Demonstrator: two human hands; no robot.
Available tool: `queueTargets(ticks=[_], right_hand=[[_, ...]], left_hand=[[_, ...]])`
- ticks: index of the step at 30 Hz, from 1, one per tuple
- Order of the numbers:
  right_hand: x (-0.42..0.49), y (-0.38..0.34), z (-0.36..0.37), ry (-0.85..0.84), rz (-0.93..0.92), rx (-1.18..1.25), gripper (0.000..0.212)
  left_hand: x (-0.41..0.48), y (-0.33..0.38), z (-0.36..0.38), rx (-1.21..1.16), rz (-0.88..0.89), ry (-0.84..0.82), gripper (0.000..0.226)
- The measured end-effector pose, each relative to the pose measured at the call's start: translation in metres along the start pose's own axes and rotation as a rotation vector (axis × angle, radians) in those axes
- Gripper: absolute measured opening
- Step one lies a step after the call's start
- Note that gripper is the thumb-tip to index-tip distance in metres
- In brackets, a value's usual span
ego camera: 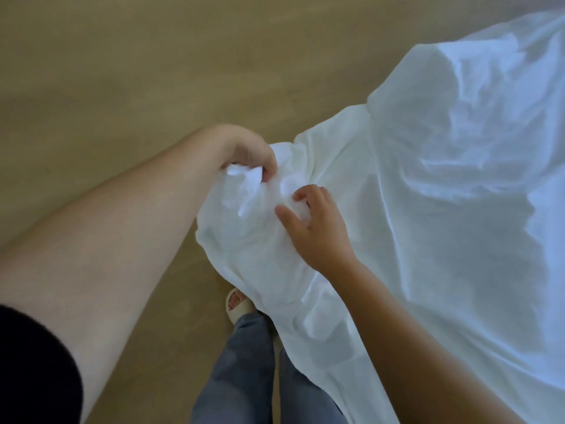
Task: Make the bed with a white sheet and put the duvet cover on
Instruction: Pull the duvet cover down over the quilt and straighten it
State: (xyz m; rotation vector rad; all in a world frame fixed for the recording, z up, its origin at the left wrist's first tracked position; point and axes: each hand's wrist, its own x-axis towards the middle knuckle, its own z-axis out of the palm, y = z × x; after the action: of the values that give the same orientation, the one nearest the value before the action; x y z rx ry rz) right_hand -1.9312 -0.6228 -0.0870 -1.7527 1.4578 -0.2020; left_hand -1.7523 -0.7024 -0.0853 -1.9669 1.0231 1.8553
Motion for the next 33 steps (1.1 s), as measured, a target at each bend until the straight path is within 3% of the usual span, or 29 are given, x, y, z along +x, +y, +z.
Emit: queueTargets(ticks=[3,6,9,12,14,17,23,26,29,30,31,33], right_hand=[[0.008,0.010,-0.016,0.123,0.236,-0.025,0.057],[0.012,0.018,-0.024,0.196,0.432,-0.076,0.077],[0.018,0.019,-0.022,0.262,0.483,0.125,0.091],[0.034,0.019,-0.030,0.343,0.542,0.378,0.085],[0.040,0.022,-0.034,0.351,0.596,0.458,0.080],[0.047,0.023,-0.039,0.369,0.651,0.485,0.074],[0.052,-0.013,-0.040,0.524,0.750,0.485,0.061],[0.042,-0.071,-0.039,0.712,0.714,0.366,0.072],[0.025,-0.123,-0.030,1.109,0.540,0.303,0.083],[0.022,-0.135,-0.020,1.158,0.501,0.245,0.082],[0.023,-0.141,-0.009,1.078,0.520,0.186,0.083],[0.030,-0.130,0.024,0.602,0.710,0.095,0.085]], left_hand=[[0.005,0.008,0.009,0.040,0.059,0.103,0.019],[0.006,0.009,0.023,-0.091,0.016,0.028,0.036],[0.008,0.017,0.035,-0.231,0.015,-0.098,0.068],[0.012,0.036,0.043,-0.371,0.074,-0.077,0.068],[0.014,0.049,0.049,-0.410,0.159,-0.039,0.053],[0.012,0.065,0.052,-0.470,0.214,-0.006,0.028],[-0.030,0.070,0.028,-0.442,0.330,0.044,0.024],[-0.096,0.050,-0.007,-0.542,0.494,0.071,0.028],[-0.162,-0.002,-0.049,-0.546,0.629,0.095,0.030],[-0.166,-0.021,-0.062,-0.516,0.600,0.080,0.033],[-0.159,-0.036,-0.072,-0.476,0.516,0.080,0.031],[-0.121,-0.051,-0.077,-0.302,0.318,0.184,0.019]])
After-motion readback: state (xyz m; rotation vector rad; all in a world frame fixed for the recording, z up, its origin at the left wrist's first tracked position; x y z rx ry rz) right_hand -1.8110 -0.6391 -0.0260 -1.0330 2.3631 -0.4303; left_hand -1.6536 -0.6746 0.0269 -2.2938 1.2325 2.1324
